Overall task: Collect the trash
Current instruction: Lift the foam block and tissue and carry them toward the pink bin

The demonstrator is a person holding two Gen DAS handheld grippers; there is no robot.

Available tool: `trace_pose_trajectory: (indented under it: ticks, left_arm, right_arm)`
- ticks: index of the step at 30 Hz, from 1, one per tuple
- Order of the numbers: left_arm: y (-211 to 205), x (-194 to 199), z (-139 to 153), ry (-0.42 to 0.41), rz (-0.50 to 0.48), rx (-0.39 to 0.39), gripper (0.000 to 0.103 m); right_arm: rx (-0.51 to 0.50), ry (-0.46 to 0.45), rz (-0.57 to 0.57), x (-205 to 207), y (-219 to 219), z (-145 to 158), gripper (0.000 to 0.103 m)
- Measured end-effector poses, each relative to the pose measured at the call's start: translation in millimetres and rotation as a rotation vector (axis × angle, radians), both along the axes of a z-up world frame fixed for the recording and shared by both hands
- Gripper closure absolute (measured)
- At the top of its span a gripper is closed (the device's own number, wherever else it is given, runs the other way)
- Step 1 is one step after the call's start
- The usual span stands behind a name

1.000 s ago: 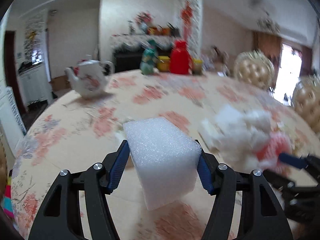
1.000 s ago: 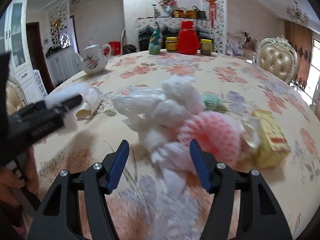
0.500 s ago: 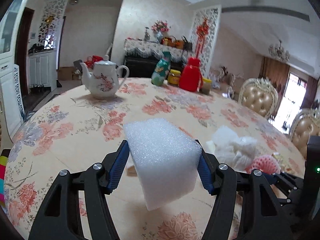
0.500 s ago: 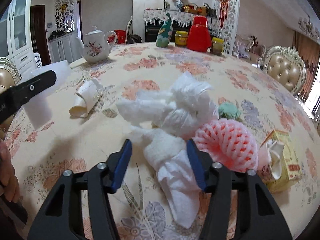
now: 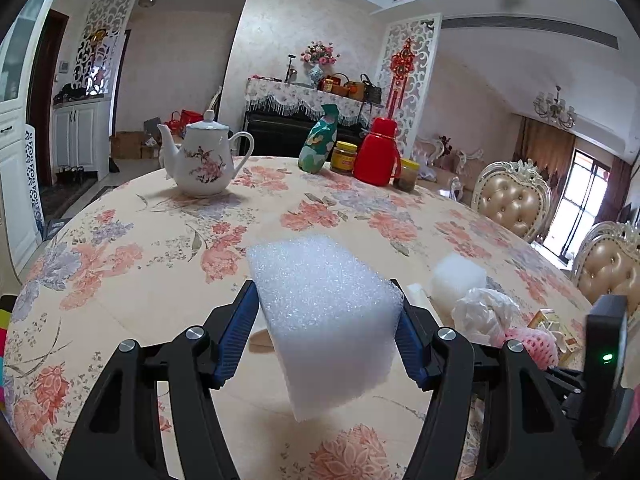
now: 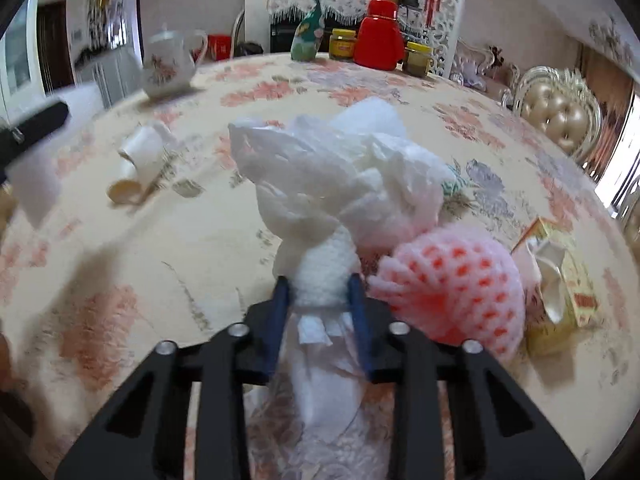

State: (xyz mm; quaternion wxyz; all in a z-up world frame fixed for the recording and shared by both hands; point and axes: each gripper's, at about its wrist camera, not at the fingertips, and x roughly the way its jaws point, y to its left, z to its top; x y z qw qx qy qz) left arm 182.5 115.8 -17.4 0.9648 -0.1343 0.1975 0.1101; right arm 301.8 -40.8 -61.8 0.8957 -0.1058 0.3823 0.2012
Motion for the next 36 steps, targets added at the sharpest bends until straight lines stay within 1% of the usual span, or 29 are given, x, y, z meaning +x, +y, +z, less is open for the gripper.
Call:
trace_pose_trajectory:
  ticks: [2, 8, 13, 16, 19, 23, 25, 27, 31, 36]
  left_arm:
    - [-1, 0, 0, -0.005, -0.006, 0.004, 0.042]
    - [-7, 1, 0, -0.010, -0.038, 0.021, 0.042]
    - [-23, -2, 1, -0.038, -0.108, 0.059, 0.042]
    - [-40, -6, 4, -0.063, -0.176, 0.100, 0.042]
    - [-56, -10, 8, -0.067, -0.231, 0.105, 0.042]
    - [-86, -30, 16, -0.061, -0.324, 0.126, 0.042]
    - [-100, -44, 22, -0.075, -0.362, 0.137, 0.042]
    - [-109, -54, 27, -0.088, -0.397, 0.127, 0.042]
    - [-133, -74, 32, -0.105, -0.453, 0.140, 0.042]
    - [-156, -89, 30, -0.106, -0.506, 0.164, 0.043]
  right_arm:
    - [0.022, -0.012, -0.011, -8, -7, 4, 0.082]
    - [0.100, -0.058, -0.049, -46, -35, 23, 0.083]
    - [0.147, -0.096, -0.105, -80, -66, 34, 0.083]
    - [0.188, -0.113, -0.139, -96, -84, 40, 0.083]
    - [0.222, -0.135, -0.161, -113, -102, 48, 0.083]
    - [0.282, -0.168, -0.161, -137, -124, 63, 0.082]
    - [0.284, -0.194, -0.178, -147, -133, 69, 0.082]
    - [0.281, -0.212, -0.193, -153, -142, 72, 0.082]
    - [0.291, -0.224, -0.218, -162, -157, 73, 0.082]
    - [0.307, -0.242, -0.261, -174, -178, 71, 0.082]
